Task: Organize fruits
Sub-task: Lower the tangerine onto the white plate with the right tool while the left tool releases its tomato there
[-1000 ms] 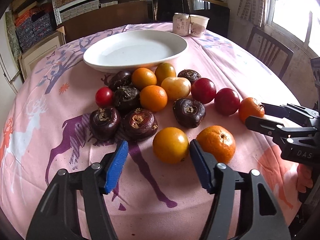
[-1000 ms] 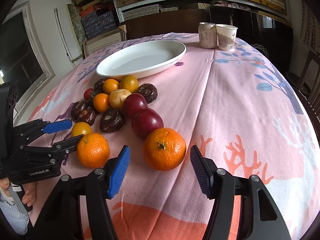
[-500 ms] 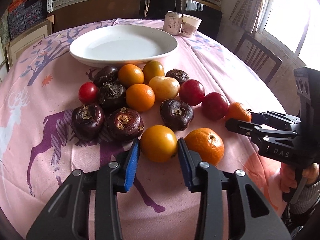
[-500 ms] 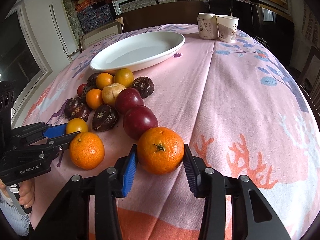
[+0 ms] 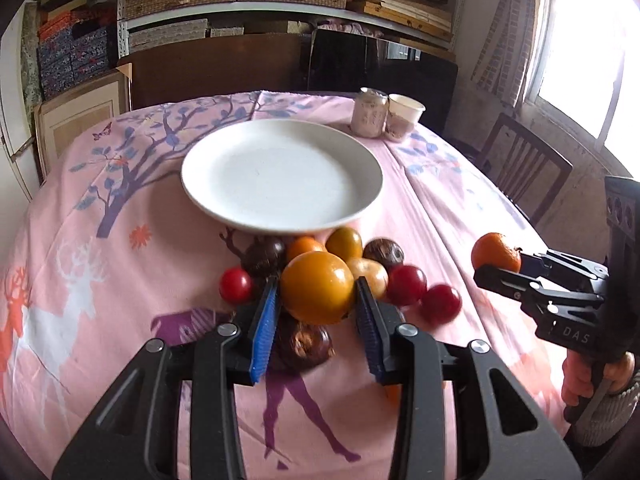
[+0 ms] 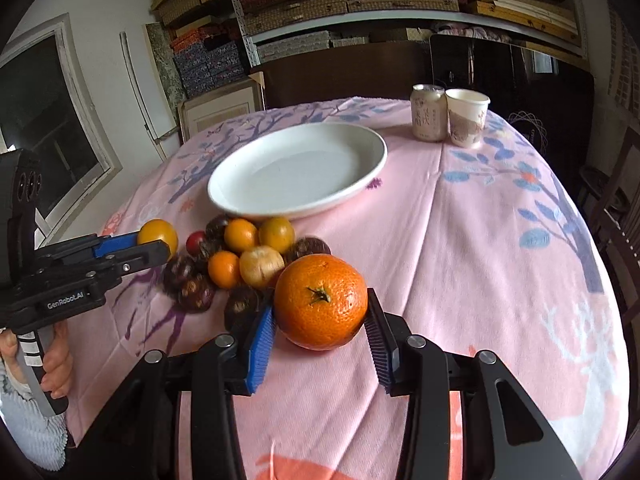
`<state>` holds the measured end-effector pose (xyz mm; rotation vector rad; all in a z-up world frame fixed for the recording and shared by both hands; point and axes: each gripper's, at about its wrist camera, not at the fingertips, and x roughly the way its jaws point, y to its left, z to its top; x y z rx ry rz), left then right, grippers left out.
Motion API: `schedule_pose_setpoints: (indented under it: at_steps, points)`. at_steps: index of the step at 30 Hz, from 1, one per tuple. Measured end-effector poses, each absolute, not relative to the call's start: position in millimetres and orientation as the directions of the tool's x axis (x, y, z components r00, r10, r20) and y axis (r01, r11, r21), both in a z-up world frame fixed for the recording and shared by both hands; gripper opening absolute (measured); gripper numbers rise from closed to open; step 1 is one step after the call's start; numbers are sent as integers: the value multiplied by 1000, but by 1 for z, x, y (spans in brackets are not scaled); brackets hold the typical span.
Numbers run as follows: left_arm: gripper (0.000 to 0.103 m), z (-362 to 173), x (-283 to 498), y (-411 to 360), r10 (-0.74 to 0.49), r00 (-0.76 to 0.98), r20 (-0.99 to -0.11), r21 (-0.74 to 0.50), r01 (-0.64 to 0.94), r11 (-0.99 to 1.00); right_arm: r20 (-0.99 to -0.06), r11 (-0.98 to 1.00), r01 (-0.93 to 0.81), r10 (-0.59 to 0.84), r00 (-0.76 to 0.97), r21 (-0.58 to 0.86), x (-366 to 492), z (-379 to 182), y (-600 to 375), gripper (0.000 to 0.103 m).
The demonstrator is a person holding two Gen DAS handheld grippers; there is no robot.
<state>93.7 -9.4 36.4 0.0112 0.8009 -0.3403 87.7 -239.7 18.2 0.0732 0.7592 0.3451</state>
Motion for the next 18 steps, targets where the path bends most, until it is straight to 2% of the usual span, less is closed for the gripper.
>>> schedule_pose_setpoints:
  at_steps: [5, 12, 14, 18]
  points:
    - [37, 37, 157, -10, -263, 638, -723, -129, 249, 960, -661, 932, -284, 360, 658, 225, 154, 36, -209, 43]
    - [38, 5, 214, -1, -264, 589, -763, -180, 199, 963, -727, 947, -226, 322, 607, 231, 237, 8, -181, 44]
    - [53, -1, 220, 5, -266, 585, -766, -191, 189, 963, -725, 941, -211, 340, 600, 266, 244, -2, -184, 46]
    - [61, 3, 218, 15, -270, 605, -749, -201, 182, 963, -704, 937, -216, 348, 619, 274, 243, 1, -191, 46]
